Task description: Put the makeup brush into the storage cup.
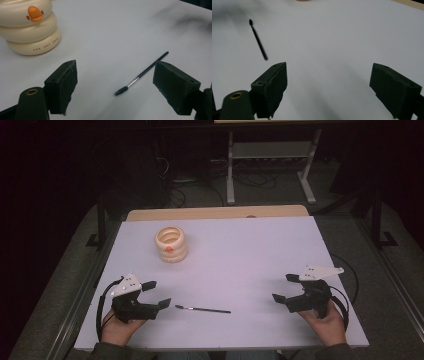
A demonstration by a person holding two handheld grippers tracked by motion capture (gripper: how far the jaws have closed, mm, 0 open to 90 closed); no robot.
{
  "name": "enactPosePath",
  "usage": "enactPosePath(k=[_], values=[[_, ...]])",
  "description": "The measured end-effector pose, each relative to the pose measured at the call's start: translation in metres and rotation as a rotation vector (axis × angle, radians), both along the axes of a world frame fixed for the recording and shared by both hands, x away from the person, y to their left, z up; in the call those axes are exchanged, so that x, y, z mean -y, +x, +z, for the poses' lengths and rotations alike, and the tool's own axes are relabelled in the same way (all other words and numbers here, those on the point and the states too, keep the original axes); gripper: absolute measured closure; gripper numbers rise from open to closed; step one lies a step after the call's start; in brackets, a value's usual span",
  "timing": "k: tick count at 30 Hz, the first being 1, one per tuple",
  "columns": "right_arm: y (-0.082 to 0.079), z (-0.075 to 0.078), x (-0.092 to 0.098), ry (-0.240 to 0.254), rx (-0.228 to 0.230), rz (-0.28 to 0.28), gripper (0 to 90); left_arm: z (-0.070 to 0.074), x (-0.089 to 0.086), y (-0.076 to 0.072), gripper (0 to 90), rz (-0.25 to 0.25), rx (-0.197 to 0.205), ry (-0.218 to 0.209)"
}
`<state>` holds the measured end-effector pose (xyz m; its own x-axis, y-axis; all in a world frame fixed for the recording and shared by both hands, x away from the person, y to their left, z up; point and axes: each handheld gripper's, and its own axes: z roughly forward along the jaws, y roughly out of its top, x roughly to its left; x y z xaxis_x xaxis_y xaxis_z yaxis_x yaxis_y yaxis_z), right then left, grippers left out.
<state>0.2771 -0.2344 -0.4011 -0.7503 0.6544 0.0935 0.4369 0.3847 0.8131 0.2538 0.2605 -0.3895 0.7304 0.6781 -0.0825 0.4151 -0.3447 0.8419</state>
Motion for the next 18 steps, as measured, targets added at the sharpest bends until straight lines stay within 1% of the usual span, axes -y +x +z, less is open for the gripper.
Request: enactPosePath(k=[2,4,6,8,9,18], values=[[0.001,0.0,0.0,-0.001,0.002,0.011,13.7,0.0,0.0,0.0,19.5,-0.001,0.001,0.001],[0.003,0.002,-0.003,-0.006,-0.015,0.016,13.7,0.0,0.0,0.0,19.5,-0.002,0.0,-0.002],[0.005,0.005,-0.005,-0.028,-0.014,0.025,13.7,0.0,0.0,0.0,19.5,-0.007,0.002,0.001],[0.007,0.008,-0.007,-0.035,-0.027,0.032,13.7,0.001,0.0,0.0,19.5,-0.007,0.003,0.0],[0.008,0.01,-0.008,-0.049,-0.028,0.042,13.7,0.001,0.001,-0.001,19.5,-0.008,0.003,0.0],[0.018,0.03,-0.021,-0.073,-0.038,0.082,13.9,0.001,0.001,-0.001,19.5,-0.011,0.001,-0.006]])
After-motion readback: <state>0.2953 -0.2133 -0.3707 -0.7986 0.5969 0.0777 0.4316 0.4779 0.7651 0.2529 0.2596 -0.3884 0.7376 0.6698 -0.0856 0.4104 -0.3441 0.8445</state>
